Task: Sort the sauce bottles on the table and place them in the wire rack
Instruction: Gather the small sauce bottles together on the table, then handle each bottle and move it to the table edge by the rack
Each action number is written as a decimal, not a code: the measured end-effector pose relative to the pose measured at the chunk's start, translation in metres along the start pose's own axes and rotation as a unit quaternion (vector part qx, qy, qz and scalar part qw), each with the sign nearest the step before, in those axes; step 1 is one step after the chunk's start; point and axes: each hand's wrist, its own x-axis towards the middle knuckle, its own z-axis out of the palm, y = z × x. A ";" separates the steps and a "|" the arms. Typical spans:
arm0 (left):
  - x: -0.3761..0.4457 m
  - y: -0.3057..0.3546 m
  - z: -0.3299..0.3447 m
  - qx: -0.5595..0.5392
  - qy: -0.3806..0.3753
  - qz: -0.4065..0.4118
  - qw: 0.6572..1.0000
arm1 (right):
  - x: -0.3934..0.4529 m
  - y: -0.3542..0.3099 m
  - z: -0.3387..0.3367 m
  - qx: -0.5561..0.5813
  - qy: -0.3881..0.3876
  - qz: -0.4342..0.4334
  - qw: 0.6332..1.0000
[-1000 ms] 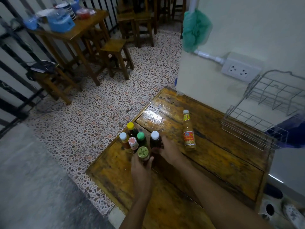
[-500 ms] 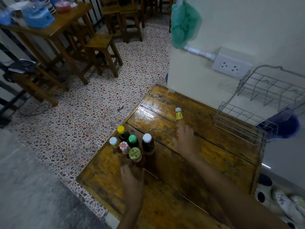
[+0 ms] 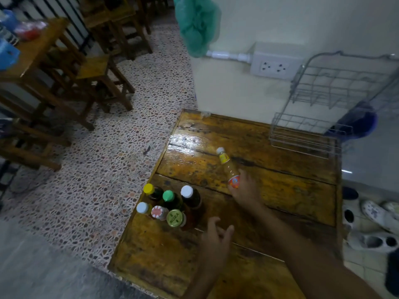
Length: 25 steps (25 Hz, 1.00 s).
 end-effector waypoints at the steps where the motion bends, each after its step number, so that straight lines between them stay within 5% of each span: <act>1: 0.008 0.010 0.004 0.024 0.001 0.010 1.000 | -0.020 0.009 0.001 0.025 -0.008 -0.005 1.000; 3: 0.022 0.026 0.012 0.023 0.013 0.001 1.000 | -0.064 0.029 0.003 0.071 -0.016 -0.007 0.997; 7: 0.034 0.046 0.022 -0.202 -0.059 -0.067 0.975 | -0.139 0.046 -0.007 0.186 -0.037 -0.024 0.982; 11: 0.003 0.056 0.024 -0.333 -0.097 -0.018 0.938 | -0.185 0.049 -0.049 0.229 -0.071 -0.098 0.966; 17: -0.044 0.066 0.007 -0.235 -0.153 0.164 0.946 | -0.180 0.020 -0.164 0.051 0.137 -0.239 0.960; 25: -0.065 0.090 -0.026 -0.086 -0.294 0.272 0.912 | -0.189 -0.007 -0.221 -0.209 0.143 -0.443 0.860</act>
